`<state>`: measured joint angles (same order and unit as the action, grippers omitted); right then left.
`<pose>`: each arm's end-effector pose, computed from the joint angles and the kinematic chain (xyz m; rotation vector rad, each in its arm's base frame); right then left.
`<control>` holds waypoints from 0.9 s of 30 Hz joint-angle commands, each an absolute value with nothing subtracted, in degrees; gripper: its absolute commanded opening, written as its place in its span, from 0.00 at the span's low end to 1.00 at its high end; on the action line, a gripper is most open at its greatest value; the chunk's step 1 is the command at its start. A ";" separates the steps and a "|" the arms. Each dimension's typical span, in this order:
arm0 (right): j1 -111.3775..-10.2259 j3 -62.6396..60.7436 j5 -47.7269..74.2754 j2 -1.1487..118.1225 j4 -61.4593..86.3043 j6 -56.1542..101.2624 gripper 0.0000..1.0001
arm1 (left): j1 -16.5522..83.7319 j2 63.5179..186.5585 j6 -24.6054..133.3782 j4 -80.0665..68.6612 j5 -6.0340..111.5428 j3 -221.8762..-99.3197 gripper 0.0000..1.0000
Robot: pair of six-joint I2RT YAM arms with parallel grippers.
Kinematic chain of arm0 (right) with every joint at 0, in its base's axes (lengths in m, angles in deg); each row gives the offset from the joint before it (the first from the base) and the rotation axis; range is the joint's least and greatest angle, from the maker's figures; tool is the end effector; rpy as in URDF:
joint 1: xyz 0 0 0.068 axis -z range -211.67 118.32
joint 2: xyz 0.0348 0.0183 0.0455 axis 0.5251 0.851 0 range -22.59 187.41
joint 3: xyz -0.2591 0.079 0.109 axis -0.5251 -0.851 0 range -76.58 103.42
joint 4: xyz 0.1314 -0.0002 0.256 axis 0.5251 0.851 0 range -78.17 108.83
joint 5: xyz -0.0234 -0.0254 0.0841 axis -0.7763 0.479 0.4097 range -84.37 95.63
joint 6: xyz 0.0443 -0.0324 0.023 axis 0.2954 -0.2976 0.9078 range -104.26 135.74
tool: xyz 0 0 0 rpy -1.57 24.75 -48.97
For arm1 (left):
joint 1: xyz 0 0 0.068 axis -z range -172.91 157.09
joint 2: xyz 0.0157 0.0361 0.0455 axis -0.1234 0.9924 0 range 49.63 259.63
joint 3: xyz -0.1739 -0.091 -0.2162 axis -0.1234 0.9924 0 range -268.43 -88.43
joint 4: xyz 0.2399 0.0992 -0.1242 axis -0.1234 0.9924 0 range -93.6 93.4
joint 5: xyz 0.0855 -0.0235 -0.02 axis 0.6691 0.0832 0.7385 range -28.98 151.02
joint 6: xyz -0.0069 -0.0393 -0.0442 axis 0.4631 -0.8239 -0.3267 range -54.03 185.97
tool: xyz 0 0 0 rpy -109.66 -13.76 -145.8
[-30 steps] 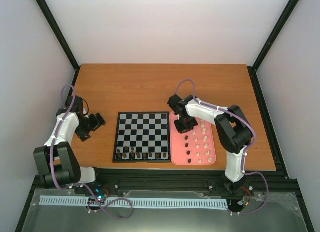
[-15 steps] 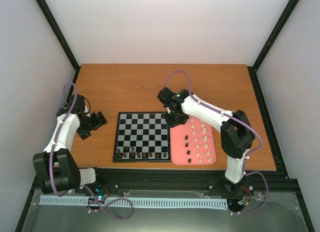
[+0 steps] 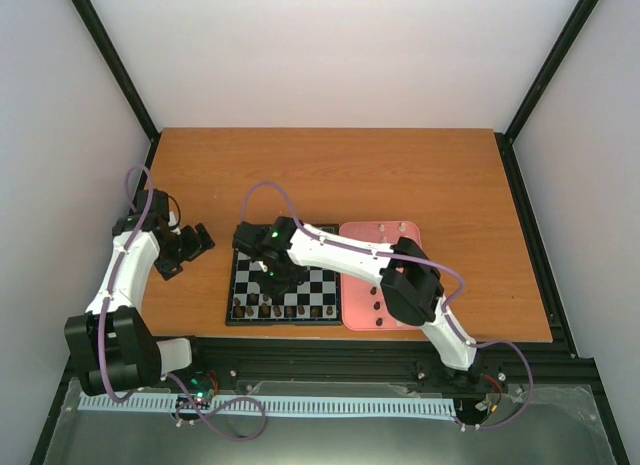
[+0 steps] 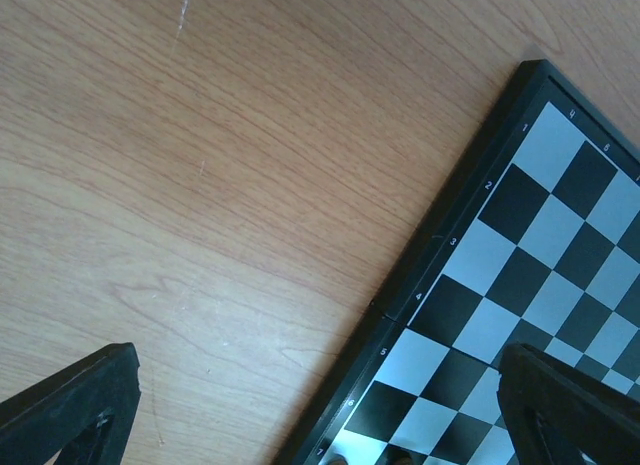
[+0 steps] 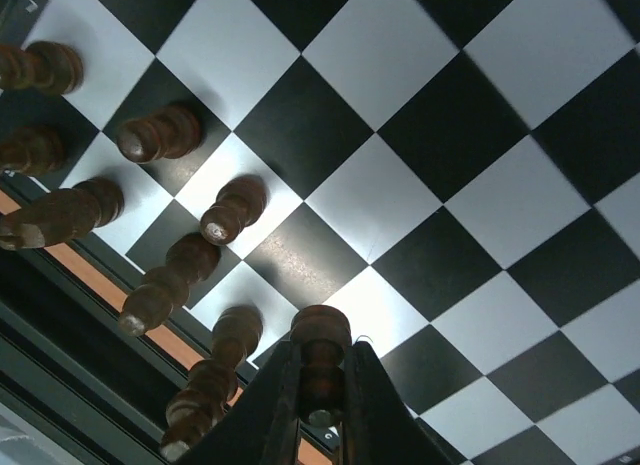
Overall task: Set up the chess pieces on the board
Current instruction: Place the chess piece on the chessboard.
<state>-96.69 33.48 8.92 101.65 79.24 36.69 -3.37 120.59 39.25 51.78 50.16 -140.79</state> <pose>0.1989 0.4325 0.2231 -1.1560 2.8394 0.2178 0.2350 0.0351 0.2393 -0.8796 2.7361 -0.3274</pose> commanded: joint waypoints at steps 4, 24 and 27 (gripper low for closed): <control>-97.01 35.39 12.10 104.58 81.35 37.43 0.03 | -3.06 118.92 40.04 51.56 48.67 -141.94 1.00; -97.02 40.05 12.15 109.65 82.58 35.97 0.03 | -2.96 118.25 39.86 50.79 47.55 -141.37 1.00; -96.98 41.30 12.55 110.63 83.35 35.46 0.03 | -2.97 118.43 39.85 50.71 47.63 -141.17 1.00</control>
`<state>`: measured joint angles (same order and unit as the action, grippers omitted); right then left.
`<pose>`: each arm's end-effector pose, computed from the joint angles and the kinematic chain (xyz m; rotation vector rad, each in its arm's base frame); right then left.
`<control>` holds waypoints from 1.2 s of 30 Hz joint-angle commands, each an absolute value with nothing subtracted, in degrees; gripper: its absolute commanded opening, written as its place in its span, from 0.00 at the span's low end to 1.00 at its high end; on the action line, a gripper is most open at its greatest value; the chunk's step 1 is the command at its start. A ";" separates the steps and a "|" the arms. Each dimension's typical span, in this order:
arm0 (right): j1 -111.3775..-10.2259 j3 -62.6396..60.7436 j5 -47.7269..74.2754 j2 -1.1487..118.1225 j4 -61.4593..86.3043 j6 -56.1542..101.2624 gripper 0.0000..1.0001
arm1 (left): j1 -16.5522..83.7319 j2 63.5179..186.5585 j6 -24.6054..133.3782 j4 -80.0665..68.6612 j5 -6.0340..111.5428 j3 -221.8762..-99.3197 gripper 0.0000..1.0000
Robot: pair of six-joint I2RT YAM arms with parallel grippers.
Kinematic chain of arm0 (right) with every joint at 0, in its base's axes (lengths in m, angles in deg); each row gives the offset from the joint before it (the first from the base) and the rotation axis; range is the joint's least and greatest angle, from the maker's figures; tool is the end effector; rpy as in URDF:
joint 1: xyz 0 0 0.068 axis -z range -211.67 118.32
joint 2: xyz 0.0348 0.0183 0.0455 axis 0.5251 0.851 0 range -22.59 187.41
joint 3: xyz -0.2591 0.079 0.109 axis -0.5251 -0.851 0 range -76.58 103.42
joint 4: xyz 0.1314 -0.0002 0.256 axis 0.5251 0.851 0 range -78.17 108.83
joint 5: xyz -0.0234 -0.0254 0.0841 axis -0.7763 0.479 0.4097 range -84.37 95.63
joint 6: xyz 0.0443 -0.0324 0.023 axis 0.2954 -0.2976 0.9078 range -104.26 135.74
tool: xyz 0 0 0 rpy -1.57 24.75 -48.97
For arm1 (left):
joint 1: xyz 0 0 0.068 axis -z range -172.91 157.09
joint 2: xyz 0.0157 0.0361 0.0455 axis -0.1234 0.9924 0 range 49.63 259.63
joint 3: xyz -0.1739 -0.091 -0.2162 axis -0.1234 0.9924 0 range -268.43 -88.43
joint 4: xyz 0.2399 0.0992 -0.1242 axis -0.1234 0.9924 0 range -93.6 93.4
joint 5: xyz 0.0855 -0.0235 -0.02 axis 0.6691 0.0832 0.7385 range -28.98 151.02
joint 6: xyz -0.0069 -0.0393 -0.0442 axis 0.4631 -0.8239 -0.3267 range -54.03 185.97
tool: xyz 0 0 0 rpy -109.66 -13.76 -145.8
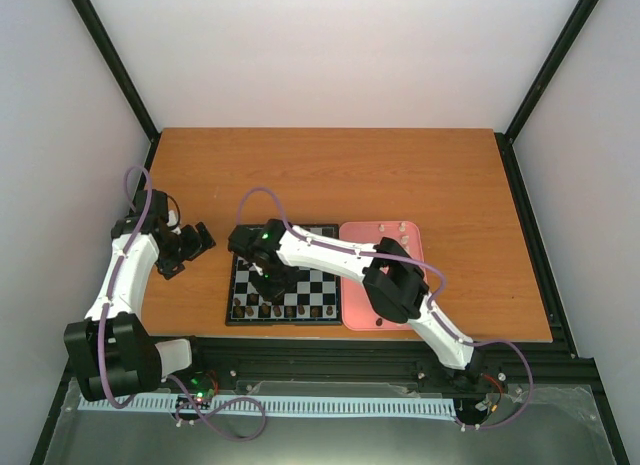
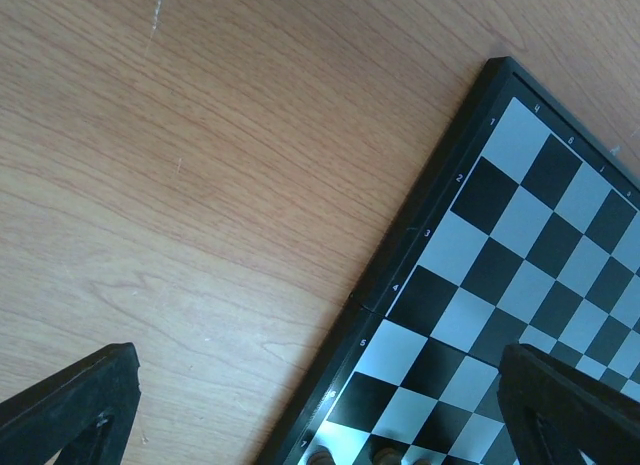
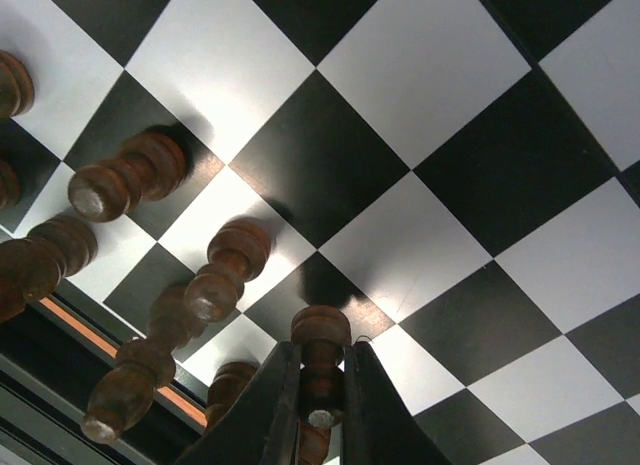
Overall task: Set up the chess pieces on the board
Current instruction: Place the chess piece on the chessboard.
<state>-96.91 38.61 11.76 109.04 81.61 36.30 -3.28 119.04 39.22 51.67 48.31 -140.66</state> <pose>0.2032 0.4513 0.1887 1.1875 -2.8756 -0.1916 0.2317 0.0327 0.2448 -0.8595 2.7140 -0.3761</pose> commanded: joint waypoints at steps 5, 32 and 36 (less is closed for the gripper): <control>-96.99 42.03 13.00 111.47 83.56 35.04 0.03 | -2.94 119.11 39.86 50.46 47.52 -141.25 1.00; -97.05 41.90 10.23 110.47 83.29 34.55 0.25 | -3.01 120.63 40.13 50.27 48.00 -141.87 1.00; -96.97 42.79 9.49 110.05 83.23 34.39 0.30 | -2.97 120.71 40.13 50.33 48.01 -142.08 1.00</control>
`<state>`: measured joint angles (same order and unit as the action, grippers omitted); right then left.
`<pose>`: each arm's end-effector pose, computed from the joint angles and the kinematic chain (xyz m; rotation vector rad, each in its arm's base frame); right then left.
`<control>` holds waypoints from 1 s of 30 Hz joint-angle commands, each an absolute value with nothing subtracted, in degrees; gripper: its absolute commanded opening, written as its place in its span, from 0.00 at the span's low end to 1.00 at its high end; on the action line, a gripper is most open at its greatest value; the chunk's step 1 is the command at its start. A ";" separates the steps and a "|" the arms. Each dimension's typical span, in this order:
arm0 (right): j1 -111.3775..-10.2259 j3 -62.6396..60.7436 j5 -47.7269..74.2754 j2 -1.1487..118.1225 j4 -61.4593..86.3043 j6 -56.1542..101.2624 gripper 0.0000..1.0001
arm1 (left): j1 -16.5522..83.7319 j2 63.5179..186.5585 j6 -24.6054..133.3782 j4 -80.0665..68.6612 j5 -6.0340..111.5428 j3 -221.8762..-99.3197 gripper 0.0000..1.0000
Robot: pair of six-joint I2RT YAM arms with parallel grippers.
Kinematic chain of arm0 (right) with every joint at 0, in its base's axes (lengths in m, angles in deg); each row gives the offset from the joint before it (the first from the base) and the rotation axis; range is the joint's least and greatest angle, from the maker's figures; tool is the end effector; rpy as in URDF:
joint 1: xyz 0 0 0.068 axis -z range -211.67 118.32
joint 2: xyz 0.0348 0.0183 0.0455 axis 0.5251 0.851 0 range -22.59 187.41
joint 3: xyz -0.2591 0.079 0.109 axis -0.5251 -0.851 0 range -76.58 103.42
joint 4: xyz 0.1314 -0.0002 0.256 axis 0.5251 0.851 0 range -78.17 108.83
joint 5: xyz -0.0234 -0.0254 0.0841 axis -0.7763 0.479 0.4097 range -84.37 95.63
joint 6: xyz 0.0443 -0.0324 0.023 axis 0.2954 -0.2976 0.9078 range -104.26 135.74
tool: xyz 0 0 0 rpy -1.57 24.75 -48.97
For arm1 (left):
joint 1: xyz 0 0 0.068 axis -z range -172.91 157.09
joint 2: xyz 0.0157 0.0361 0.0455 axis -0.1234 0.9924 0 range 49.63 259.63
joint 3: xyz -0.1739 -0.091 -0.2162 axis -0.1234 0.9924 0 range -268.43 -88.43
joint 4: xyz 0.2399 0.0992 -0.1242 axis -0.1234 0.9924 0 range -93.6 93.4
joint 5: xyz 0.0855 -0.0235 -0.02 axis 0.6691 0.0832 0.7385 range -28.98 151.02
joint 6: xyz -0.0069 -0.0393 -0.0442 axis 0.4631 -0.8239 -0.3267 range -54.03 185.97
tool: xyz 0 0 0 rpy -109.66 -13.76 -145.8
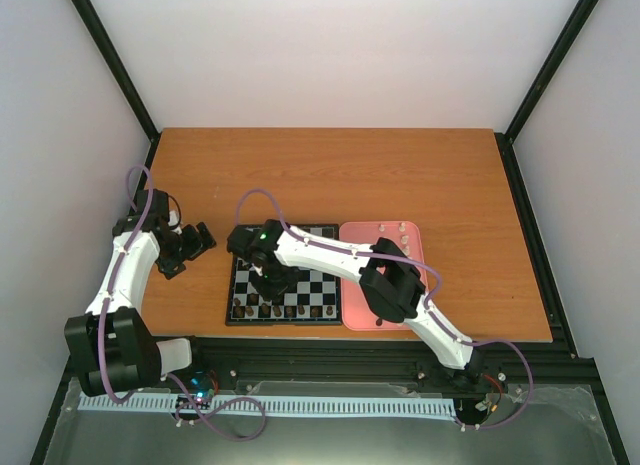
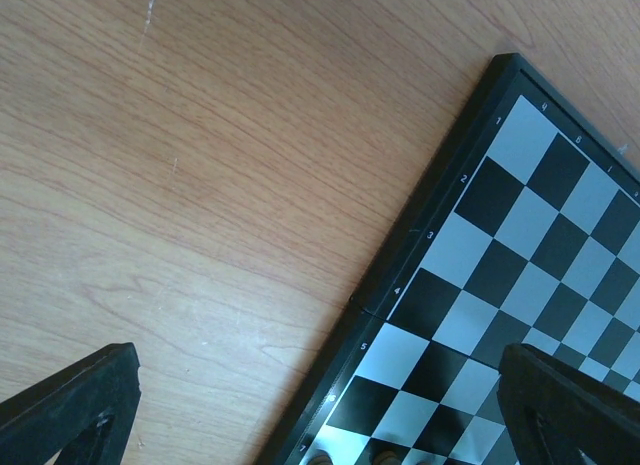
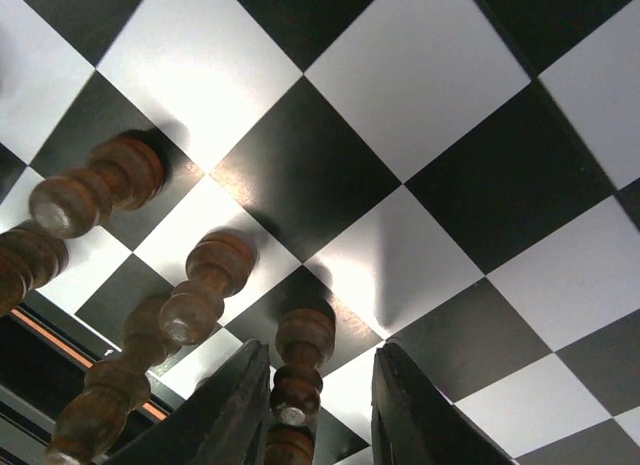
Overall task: Set up the chess pieces on the board
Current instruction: Place the chess piece on the chessboard, then pick up the chess piece from the storage box.
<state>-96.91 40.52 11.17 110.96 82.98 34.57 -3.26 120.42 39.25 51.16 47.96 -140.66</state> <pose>0.2053 0.4549 0.1821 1.2258 -2.8518 -0.1548 0.2358 0.0331 0.2399 -0.8640 2.7284 -0.3837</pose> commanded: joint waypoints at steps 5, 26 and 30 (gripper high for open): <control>-96.82 42.98 8.06 109.31 83.34 34.44 0.32 | -2.96 121.17 40.12 50.32 47.78 -142.51 1.00; -85.47 26.75 5.42 90.89 78.45 32.21 0.40 | -3.02 124.61 40.68 52.57 50.56 -145.21 1.00; -81.81 17.28 4.52 86.88 77.15 32.51 0.39 | -2.97 125.48 40.83 52.73 51.72 -145.38 1.00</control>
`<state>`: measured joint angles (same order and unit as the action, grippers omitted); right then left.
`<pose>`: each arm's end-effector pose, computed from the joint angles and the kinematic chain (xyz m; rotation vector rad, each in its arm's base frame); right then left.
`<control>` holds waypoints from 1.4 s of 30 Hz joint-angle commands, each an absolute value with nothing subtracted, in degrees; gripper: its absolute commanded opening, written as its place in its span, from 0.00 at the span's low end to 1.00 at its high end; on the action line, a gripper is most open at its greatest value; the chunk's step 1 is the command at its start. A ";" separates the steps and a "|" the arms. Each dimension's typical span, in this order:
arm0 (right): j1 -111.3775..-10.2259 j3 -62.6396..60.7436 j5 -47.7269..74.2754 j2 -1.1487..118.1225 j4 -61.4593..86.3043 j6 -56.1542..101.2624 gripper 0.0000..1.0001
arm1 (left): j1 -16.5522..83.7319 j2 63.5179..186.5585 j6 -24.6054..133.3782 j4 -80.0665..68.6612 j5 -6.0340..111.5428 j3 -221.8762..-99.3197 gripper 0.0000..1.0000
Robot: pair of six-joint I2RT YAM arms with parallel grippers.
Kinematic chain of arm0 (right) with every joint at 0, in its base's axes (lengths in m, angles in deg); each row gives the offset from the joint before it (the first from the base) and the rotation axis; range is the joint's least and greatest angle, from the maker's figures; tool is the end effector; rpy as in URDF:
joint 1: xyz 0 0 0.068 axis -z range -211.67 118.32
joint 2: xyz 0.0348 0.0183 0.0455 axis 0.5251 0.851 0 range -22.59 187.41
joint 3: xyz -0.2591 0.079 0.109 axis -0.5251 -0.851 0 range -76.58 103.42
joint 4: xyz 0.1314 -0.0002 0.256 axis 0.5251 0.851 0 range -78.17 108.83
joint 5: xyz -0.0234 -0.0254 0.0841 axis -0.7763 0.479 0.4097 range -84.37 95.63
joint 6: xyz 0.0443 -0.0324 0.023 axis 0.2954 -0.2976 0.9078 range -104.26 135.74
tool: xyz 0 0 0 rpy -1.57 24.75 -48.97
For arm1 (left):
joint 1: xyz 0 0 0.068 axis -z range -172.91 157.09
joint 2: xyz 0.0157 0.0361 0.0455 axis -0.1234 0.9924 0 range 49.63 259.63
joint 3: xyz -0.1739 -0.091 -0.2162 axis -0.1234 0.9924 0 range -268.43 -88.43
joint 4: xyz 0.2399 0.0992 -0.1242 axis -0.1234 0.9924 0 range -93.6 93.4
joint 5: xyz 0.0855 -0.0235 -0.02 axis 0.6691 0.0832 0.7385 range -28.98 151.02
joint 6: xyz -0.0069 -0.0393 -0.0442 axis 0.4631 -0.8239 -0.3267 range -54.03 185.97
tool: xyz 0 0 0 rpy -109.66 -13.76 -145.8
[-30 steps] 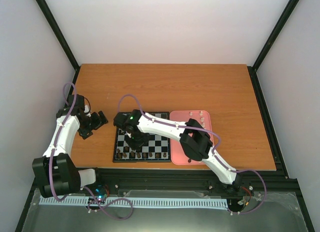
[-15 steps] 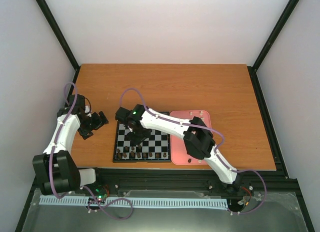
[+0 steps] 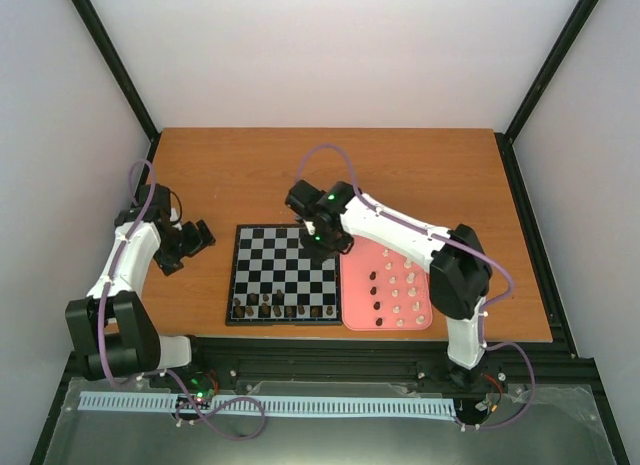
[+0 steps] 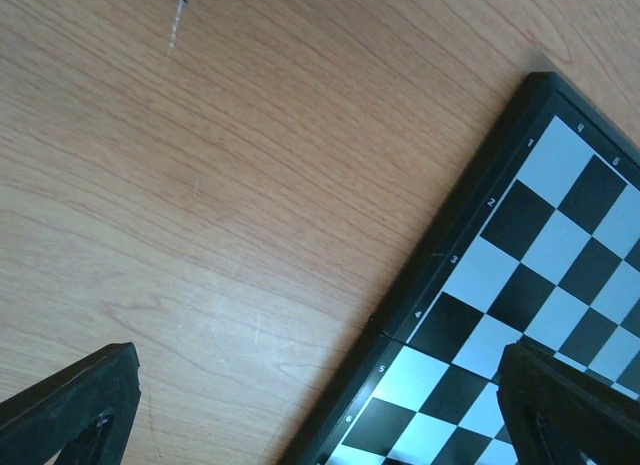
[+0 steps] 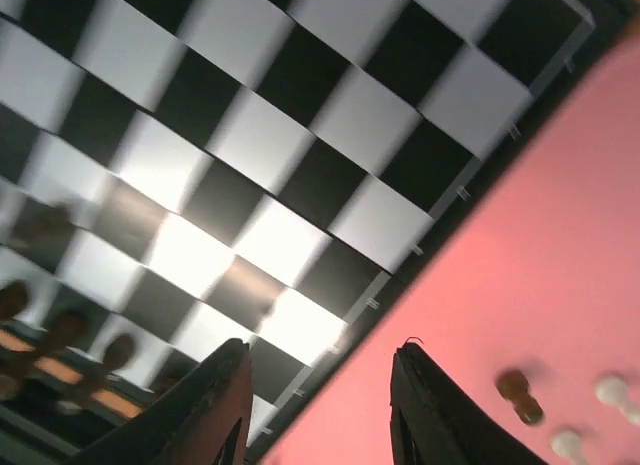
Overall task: Set up the chess pieces on the board
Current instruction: Pick up the chess piece from the storage box.
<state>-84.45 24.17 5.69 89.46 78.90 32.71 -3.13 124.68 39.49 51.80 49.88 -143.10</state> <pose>0.2599 0.3420 0.2666 -0.9133 2.8269 0.1740 0.2497 0.0365 0.2357 -0.8810 2.7687 -0.3315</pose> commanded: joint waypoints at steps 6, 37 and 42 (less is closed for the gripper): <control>-75.75 6.77 3.36 82.37 75.08 31.60 0.40 | -2.96 125.70 40.16 52.05 52.57 -145.34 1.00; -69.47 -8.18 4.99 80.30 67.85 28.33 0.16 | -3.01 124.60 38.66 52.40 53.22 -143.98 1.00; -69.49 -8.13 4.96 79.49 68.47 28.63 0.04 | -3.00 124.47 38.63 52.13 52.98 -143.42 1.00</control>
